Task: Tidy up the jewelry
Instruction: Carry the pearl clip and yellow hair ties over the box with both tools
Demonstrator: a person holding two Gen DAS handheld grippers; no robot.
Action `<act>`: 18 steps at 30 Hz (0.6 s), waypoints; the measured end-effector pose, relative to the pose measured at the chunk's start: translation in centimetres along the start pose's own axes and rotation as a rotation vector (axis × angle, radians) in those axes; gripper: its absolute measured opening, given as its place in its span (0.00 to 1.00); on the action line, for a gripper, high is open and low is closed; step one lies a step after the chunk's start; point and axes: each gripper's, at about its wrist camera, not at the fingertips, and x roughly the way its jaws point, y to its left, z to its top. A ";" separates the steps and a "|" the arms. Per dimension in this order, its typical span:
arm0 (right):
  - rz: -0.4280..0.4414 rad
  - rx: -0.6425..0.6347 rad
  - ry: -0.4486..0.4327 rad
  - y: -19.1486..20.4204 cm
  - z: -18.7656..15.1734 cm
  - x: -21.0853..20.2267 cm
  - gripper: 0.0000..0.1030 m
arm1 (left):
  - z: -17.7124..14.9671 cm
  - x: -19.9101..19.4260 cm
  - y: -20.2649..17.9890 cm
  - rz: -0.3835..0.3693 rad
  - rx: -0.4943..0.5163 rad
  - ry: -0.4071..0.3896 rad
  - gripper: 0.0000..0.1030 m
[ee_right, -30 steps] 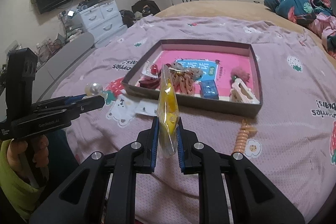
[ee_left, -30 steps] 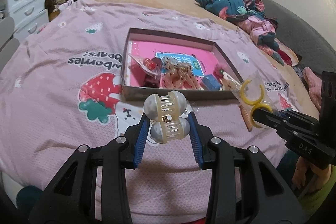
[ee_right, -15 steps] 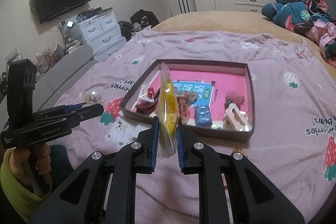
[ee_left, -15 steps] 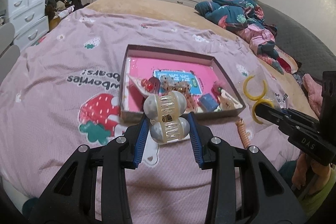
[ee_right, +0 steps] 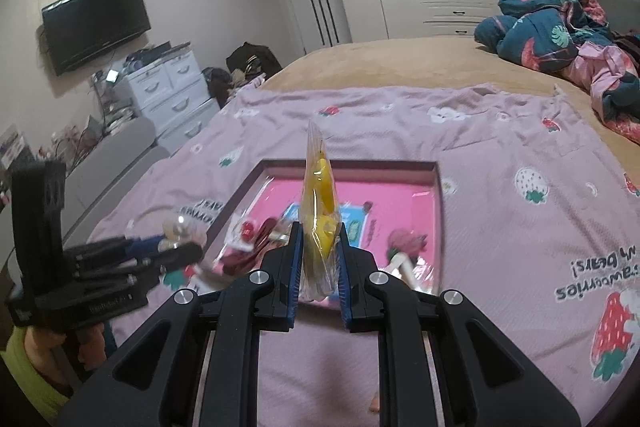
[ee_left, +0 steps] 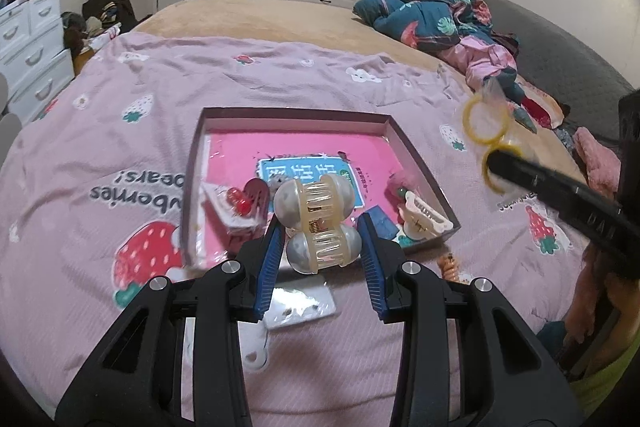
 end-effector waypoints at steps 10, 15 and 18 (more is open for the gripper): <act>-0.091 0.042 0.034 -4.3 0.9 4.1 0.15 | 1.8 4.6 -1.4 -0.001 0.018 0.048 0.28; -0.147 0.055 0.097 -6.3 -0.8 7.1 0.15 | 2.1 7.1 -1.6 0.007 0.017 0.080 0.28; -0.157 0.080 0.124 -7.4 -1.5 8.4 0.15 | 2.2 8.3 -1.7 0.011 0.019 0.092 0.28</act>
